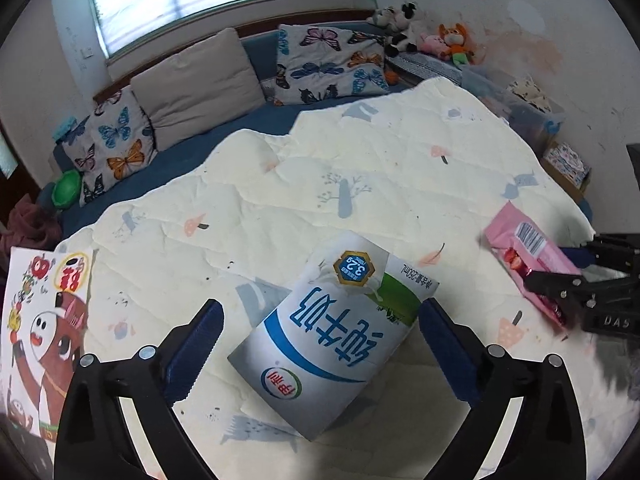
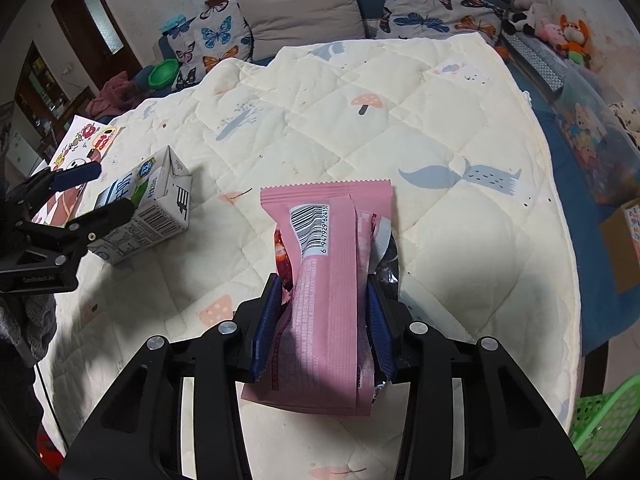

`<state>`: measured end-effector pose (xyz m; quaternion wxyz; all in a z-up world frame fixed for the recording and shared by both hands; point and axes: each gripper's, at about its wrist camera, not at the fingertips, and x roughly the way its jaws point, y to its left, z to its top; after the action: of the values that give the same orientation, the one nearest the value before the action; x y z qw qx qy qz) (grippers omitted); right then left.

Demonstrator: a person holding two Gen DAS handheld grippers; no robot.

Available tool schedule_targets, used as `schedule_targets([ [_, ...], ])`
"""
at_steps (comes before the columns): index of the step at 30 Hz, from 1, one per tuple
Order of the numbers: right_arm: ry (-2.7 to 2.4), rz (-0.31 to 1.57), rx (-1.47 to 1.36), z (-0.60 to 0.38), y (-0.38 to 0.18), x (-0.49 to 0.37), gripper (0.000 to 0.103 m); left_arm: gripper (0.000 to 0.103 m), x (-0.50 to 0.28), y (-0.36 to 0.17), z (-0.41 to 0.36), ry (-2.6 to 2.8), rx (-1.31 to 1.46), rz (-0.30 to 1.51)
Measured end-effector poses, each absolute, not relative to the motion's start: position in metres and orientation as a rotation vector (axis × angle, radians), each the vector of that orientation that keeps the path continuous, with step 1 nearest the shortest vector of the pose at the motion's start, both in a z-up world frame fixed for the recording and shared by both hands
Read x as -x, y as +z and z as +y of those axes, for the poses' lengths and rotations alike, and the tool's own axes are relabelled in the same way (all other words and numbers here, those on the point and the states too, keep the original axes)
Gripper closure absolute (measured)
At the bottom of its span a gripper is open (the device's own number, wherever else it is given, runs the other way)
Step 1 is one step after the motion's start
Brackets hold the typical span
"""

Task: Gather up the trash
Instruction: 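Lift and carry the milk carton and pink wrapper toward the green basket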

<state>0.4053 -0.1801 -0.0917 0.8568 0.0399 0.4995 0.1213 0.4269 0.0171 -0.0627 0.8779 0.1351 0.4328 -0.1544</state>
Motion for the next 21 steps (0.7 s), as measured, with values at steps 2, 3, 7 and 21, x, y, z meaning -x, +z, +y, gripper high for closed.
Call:
schedule_targets([
  [2,0.259,1.049,-0.085,-0.180,-0.092,-0.405,0.060,0.008,-0.429,-0.065,0.018,-0.358,-0.268,0.915],
  [3,0.261,1.050,-0.086,-0.181,-0.092,-0.405,0.060,0.008,-0.430,-0.067,0.018,-0.374,-0.262,0.924],
  [7,0.264,1.051,-0.086,-0.181,-0.092,-0.404,0.060,0.007,-0.435,-0.074,0.020,-0.407,-0.243,0.949],
  [21,0.273,1.023,-0.070,-0.178,-0.086,-0.393,0.073,0.032,-0.423,-0.075,0.003,-0.377,-0.325,0.945],
])
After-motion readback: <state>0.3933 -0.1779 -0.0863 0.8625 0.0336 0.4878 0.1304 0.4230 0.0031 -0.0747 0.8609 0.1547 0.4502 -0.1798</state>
